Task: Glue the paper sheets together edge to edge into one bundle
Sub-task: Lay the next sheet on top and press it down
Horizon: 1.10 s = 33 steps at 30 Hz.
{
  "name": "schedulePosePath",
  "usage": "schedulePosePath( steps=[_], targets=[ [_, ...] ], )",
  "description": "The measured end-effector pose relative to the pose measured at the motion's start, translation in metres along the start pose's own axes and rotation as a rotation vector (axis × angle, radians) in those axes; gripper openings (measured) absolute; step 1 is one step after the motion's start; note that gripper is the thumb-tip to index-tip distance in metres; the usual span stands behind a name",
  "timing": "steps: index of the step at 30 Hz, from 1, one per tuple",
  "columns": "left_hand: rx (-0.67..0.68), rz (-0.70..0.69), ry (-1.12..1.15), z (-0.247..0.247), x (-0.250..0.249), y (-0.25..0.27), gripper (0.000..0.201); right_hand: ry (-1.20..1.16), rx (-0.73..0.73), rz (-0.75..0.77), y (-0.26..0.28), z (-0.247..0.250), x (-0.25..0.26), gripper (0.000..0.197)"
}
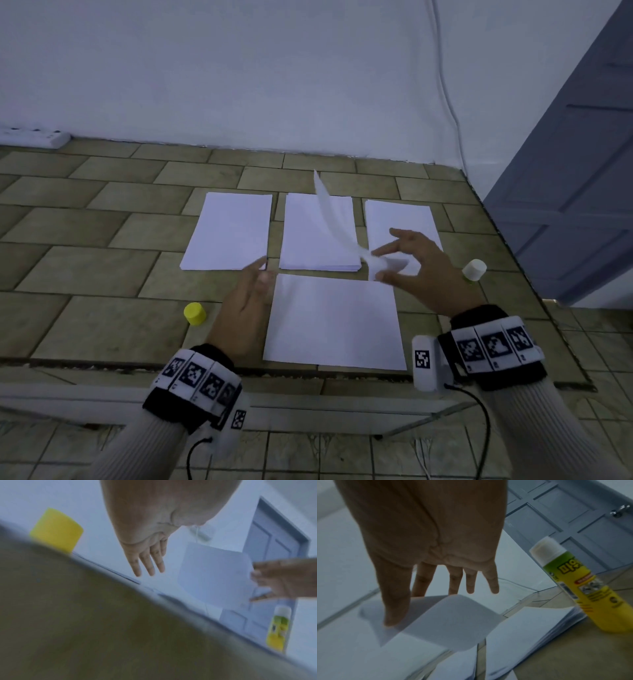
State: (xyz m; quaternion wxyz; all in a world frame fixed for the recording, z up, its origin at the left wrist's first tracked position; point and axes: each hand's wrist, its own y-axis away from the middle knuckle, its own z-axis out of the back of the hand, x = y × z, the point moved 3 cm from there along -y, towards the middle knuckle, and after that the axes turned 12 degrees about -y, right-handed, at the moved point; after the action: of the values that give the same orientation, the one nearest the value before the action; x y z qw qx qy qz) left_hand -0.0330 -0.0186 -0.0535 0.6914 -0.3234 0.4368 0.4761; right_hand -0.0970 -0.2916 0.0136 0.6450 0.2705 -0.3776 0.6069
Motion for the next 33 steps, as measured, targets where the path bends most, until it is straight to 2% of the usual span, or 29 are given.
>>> schedulePosePath(
  steps=[3, 6, 9, 13, 19, 24, 29, 33],
  targets=[
    [0.036, 0.193, 0.348, 0.005, -0.004, -0.021, 0.051, -0.008, 0.126, -0.024, 0.014, -0.010, -0.010, 0.034],
    [0.064, 0.304, 0.362, 0.006, -0.007, -0.027, 0.044, -0.037, 0.188, -0.074, 0.023, -0.019, -0.023, 0.036],
    [0.134, 0.255, 0.172, 0.002, 0.000, -0.027, 0.035, -0.048, 0.178, -0.081, 0.026, -0.025, -0.030, 0.036],
    [0.265, 0.171, 0.048, -0.003, 0.015, -0.023, 0.036, -0.119, 0.191, -0.106, 0.029, -0.025, -0.034, 0.043],
    [0.236, 0.160, 0.082, -0.002, 0.017, -0.020, 0.034, -0.423, 0.174, -0.236, 0.031, -0.013, -0.039, 0.059],
    [0.281, 0.135, 0.034, -0.002, 0.015, -0.018, 0.033, -0.271, 0.106, -0.308, 0.030, -0.009, -0.046, 0.040],
    [0.293, 0.073, -0.126, -0.003, 0.011, -0.011, 0.030, -0.088, 0.100, -0.293, 0.036, -0.018, -0.049, 0.029],
    [0.214, -0.024, -0.299, -0.002, 0.004, -0.003, 0.030, -0.002, 0.073, -0.294, 0.042, -0.026, -0.051, 0.027]
  ],
)
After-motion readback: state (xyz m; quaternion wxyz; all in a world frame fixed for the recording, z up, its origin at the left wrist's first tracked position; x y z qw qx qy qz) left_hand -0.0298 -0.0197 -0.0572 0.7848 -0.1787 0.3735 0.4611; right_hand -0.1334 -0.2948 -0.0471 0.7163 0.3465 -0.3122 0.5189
